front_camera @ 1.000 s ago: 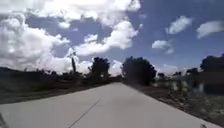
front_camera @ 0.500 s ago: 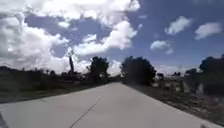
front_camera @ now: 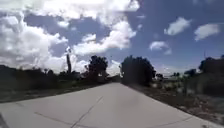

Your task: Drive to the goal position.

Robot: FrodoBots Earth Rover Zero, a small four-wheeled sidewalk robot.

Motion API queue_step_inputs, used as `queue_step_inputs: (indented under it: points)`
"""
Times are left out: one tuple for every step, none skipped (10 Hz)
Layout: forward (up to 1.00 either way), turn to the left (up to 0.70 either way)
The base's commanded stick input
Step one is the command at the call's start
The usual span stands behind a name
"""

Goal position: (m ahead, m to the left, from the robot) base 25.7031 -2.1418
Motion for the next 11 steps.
queue_step_inputs:
  points:
    - [1.0,0.0]
    - [1.0,0.0]
    - [1.0,0.0]
    - [1.0,0.0]
    - [1.0,0.0]
    - [1.0,0.0]
    - [1.0,0.0]
    - [1.0,0.0]
    - [1.0,0.0]
    - [1.0,0.0]
    - [1.0,0.0]
